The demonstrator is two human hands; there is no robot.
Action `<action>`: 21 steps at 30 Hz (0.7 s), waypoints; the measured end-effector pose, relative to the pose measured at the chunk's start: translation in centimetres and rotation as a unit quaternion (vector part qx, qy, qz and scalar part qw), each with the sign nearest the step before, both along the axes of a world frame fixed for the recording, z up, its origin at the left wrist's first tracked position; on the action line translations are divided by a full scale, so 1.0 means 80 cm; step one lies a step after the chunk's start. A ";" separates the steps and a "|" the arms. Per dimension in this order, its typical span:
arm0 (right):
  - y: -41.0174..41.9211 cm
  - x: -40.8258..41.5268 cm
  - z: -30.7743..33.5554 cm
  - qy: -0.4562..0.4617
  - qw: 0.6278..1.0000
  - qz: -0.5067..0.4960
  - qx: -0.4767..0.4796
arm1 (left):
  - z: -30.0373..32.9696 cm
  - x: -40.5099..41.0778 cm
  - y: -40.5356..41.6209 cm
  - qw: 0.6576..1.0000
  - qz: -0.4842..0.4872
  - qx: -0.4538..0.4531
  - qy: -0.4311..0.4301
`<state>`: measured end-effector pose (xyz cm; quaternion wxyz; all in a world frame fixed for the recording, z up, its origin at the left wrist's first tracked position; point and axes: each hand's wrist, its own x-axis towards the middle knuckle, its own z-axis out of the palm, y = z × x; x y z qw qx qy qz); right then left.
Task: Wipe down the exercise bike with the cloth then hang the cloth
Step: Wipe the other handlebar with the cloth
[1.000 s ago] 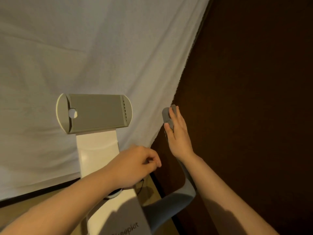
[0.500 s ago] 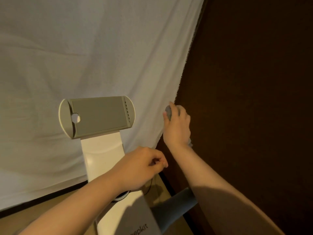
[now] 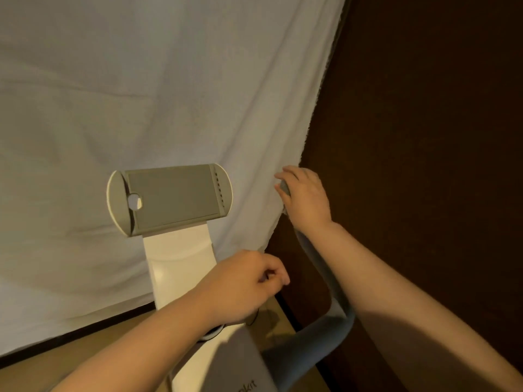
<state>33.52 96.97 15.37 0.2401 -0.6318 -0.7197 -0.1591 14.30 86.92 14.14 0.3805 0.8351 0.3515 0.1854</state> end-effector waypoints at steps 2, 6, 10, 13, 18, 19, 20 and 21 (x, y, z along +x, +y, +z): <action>0.011 0.007 0.021 -0.001 0.998 0.035 -0.055 | 0.000 -0.001 0.000 1.000 -0.001 -0.001 0.001; 0.005 0.004 0.039 0.314 0.939 0.085 -0.112 | 0.001 -0.002 -0.001 1.000 0.002 -0.003 0.000; -0.008 0.000 0.004 0.466 0.884 -0.017 -0.020 | -0.001 -0.003 -0.002 1.000 0.000 0.007 0.003; -0.007 -0.011 0.013 0.420 0.895 -0.121 -0.088 | -0.001 -0.004 -0.002 1.000 -0.003 0.009 0.006; 0.005 -0.019 0.037 0.297 0.952 -0.030 -0.062 | 0.000 -0.002 -0.002 1.000 -0.003 0.010 0.001; 0.007 -0.017 0.038 0.264 0.962 -0.003 -0.074 | 0.000 -0.002 -0.001 1.000 -0.003 0.011 0.001; 0.011 -0.013 0.037 0.240 0.966 0.009 -0.096 | -0.001 -0.001 0.000 1.000 -0.002 0.012 0.002; 0.015 -0.008 0.037 0.235 0.965 0.013 -0.118 | -0.002 -0.001 0.000 1.000 -0.002 0.013 0.004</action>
